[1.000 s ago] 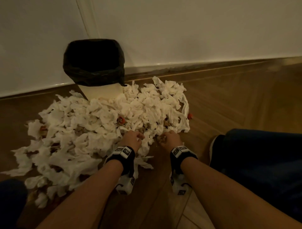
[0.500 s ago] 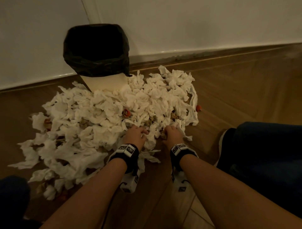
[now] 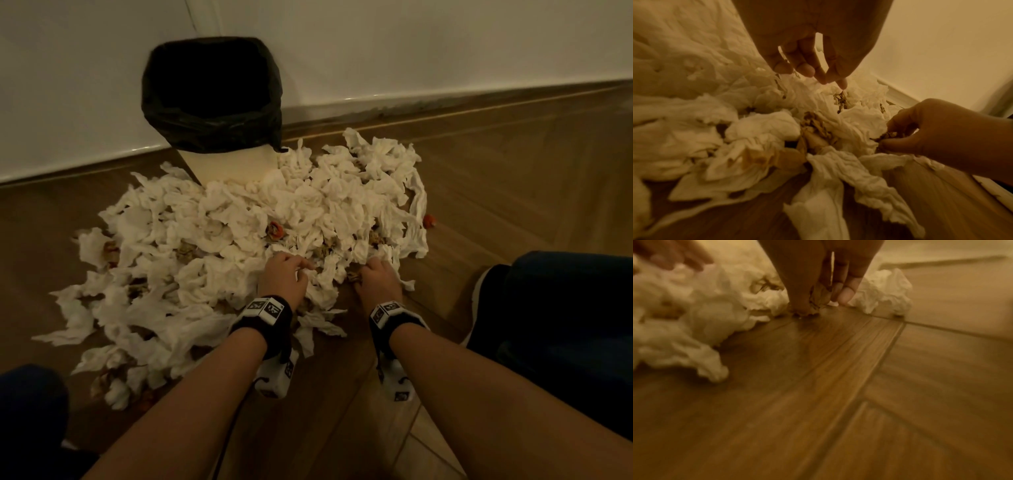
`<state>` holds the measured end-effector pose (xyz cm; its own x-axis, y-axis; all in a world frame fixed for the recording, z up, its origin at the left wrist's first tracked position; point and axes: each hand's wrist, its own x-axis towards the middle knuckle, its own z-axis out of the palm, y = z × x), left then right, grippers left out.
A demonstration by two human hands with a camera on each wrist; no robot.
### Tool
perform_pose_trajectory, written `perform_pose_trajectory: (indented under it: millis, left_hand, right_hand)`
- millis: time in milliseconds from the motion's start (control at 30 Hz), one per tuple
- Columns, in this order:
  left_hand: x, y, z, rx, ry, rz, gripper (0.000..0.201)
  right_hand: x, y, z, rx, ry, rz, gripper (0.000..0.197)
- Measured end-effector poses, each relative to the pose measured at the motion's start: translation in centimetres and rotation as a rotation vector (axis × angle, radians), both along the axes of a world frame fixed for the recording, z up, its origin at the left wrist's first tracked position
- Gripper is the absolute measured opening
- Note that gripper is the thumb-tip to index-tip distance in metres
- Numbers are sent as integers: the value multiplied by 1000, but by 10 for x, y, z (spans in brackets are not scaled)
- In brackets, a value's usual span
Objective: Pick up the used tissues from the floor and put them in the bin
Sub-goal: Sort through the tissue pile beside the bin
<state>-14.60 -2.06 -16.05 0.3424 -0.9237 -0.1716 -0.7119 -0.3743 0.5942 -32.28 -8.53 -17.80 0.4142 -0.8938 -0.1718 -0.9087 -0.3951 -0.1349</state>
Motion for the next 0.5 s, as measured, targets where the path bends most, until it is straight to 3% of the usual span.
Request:
perform_pose_trajectory:
  millis: [267,400,500]
  left_hand:
    - [1,2,3,5,-71,-84,20]
    - [-5,2,7,213,-262,-355,48]
    - [-10,1,9,301,-351,-436,57]
  right_hand:
    - [12,-2,-2,104,133,-40,29]
    - [17,-8,-2,233,107,-153,32]
    - [18,-8,-3,299,34,-248,30]
